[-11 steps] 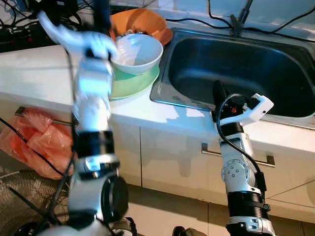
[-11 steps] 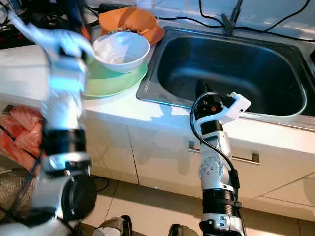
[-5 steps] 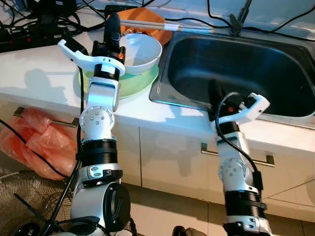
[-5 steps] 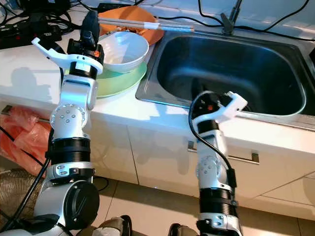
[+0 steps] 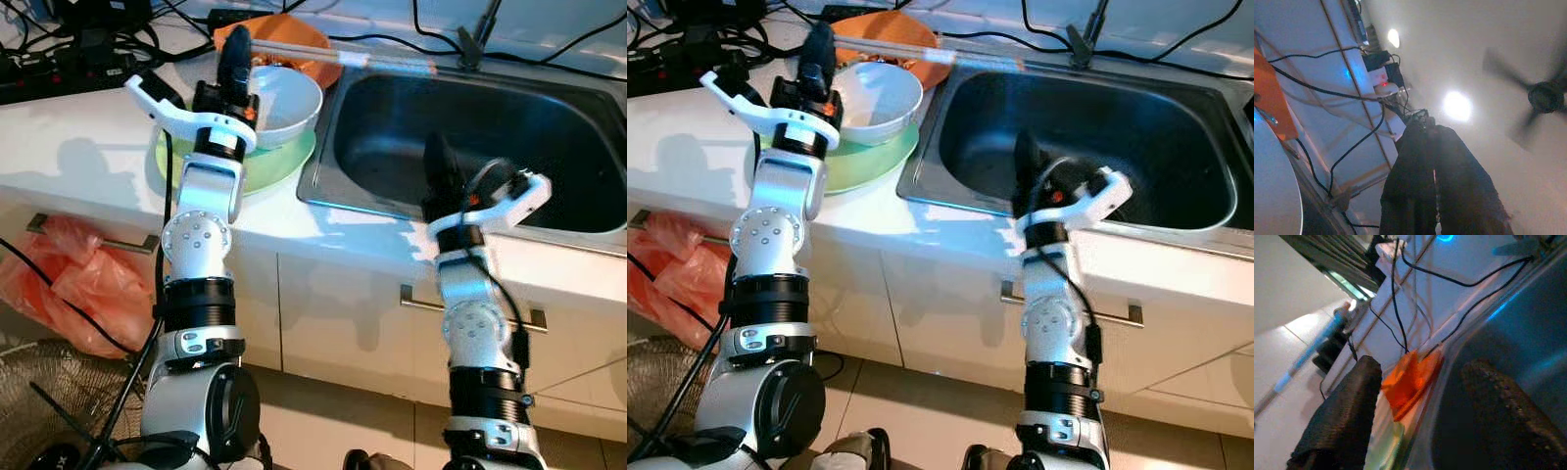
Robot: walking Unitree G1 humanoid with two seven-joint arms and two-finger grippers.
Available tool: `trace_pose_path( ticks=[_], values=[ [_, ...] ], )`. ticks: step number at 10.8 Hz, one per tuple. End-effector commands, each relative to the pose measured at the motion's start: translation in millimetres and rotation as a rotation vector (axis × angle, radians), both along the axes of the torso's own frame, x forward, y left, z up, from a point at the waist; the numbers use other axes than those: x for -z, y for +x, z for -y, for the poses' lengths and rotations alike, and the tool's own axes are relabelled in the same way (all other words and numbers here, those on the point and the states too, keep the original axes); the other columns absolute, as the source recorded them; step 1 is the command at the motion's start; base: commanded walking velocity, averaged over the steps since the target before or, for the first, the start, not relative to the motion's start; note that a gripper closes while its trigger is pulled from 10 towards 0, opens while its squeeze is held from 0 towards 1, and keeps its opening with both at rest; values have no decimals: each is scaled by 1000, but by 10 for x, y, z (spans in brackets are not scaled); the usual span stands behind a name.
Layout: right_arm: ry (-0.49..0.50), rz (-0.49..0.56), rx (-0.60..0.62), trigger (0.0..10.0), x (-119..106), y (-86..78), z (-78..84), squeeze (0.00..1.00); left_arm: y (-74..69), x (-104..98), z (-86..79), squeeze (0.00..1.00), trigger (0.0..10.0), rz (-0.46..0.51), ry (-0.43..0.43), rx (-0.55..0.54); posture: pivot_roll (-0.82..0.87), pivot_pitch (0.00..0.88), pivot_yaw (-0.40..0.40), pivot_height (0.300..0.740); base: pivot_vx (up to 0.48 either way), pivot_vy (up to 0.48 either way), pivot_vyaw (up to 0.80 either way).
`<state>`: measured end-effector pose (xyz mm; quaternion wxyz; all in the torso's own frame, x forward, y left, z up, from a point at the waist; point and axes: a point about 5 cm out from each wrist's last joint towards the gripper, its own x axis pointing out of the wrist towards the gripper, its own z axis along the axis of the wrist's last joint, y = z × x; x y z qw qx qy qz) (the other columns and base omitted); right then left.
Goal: Kitchen organization
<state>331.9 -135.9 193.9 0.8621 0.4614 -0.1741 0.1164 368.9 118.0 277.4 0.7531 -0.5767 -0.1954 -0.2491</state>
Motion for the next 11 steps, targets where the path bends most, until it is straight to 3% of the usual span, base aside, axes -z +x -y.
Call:
trace_pose_path(
  ticks=[1, 2, 5, 6, 11],
  values=[
    [34, 46, -10, 10000, -148, -5, -25, 0, -4, 27, 77, 0, 10000, 2, 28, 29, 73, 130, -9, 740, 0, 0, 0],
    [57, 49, -17, 10000, -166, -9, -30, 1000, -7, 39, 90, 0, 10000, 0, 37, 35, 75, 128, -10, 740, 0, 0, 0],
    [72, 42, -28, 10000, -179, -4, -38, 1000, -19, 52, 113, 0, 10000, -4, 54, 41, 78, 129, -12, 740, 0, 0, 0],
    [95, 34, -35, 10000, -185, 0, -43, 0, -23, 56, 127, 0, 10000, -5, 60, 45, 81, 133, -14, 740, 0, 0, 0],
    [151, 46, -77, 10000, -228, 0, -75, 0, -81, 124, 276, 0, 10000, -12, 116, 109, 85, 142, -17, 740, 0, 0, 0]
  ],
)
